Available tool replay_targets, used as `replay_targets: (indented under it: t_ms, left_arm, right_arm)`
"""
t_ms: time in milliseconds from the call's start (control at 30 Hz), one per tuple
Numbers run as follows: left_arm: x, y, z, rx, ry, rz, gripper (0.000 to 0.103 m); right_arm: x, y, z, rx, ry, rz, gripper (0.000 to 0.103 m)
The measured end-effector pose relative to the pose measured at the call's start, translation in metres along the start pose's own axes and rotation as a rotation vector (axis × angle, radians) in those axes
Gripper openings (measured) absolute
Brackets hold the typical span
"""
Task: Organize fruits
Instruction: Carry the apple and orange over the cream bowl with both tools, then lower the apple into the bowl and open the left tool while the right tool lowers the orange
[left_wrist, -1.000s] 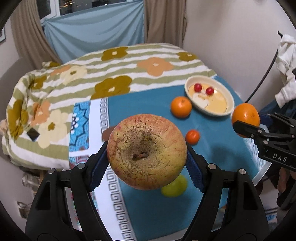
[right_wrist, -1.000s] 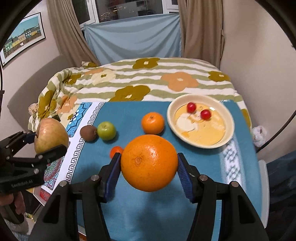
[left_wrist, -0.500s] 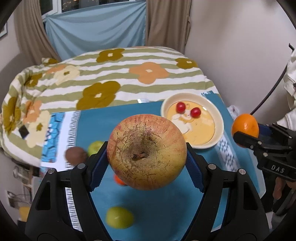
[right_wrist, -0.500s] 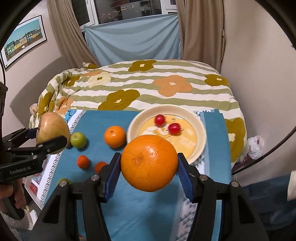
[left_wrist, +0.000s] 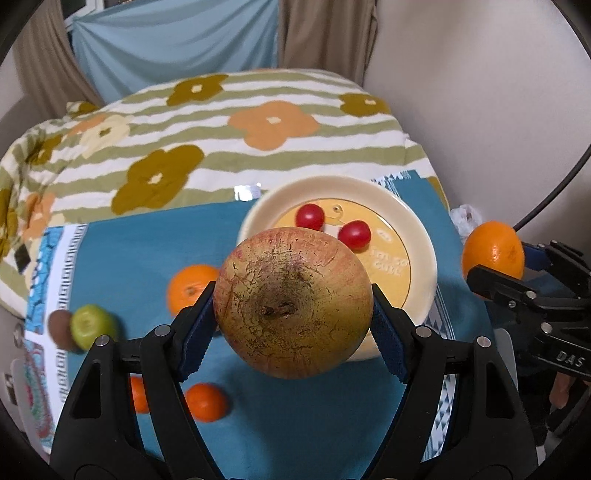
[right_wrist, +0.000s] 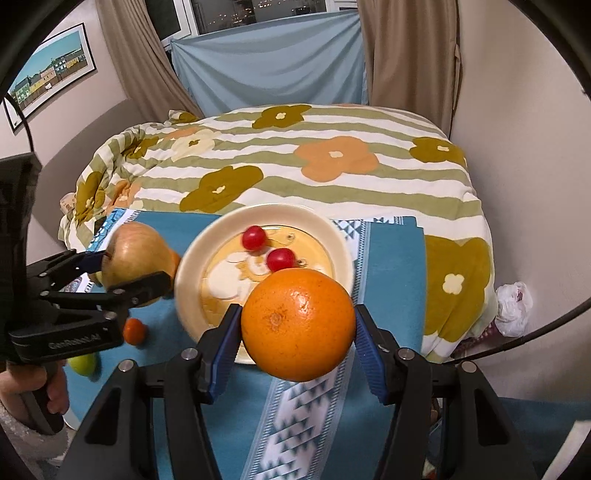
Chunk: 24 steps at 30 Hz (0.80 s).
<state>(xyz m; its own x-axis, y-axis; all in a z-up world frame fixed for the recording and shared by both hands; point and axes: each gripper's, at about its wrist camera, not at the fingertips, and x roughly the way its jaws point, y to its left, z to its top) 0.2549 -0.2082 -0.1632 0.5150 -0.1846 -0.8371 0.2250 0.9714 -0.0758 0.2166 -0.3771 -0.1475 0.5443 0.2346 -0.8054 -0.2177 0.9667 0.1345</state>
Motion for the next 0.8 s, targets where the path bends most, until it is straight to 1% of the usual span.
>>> replay_targets:
  t_ms: [133, 267, 367, 500, 533, 600, 667, 800]
  left_arm:
    - [0.028, -0.015, 0.003, 0.021, 0.043, 0.010, 0.081]
    - [0.048, -0.027, 0.002, 0.053, 0.077, 0.024, 0.081]
    - [0.055, -0.034, 0.002, 0.072, 0.089, 0.030, 0.081]
    - [0.061, -0.039, 0.001, 0.078, 0.094, 0.005, 0.082]
    - [0.060, -0.039, 0.001, 0.081, 0.093, -0.004, 0.083]
    - [0.050, -0.038, 0.003, 0.091, 0.056, 0.002, 0.103]
    - [0.042, -0.037, 0.005, 0.098, 0.028, 0.009, 0.103]
    - [0.031, -0.033, 0.007, 0.107, 0.021, 0.021, 0.103]
  right_arm:
    - [0.009, -0.016, 0.000, 0.011, 0.009, 0.014, 0.055]
    - [0.016, -0.028, -0.001, 0.023, 0.016, 0.026, 0.055]
    - [0.021, -0.035, -0.003, 0.031, 0.021, 0.032, 0.055]
    - [0.025, -0.041, -0.004, 0.039, 0.024, 0.036, 0.055]
    - [0.025, -0.042, -0.004, 0.040, 0.024, 0.037, 0.055]
    - [0.025, -0.043, -0.002, 0.040, 0.021, 0.040, 0.055]
    - [0.025, -0.045, 0.000, 0.036, 0.015, 0.042, 0.055]
    - [0.024, -0.045, 0.004, 0.022, 0.008, 0.043, 0.055]
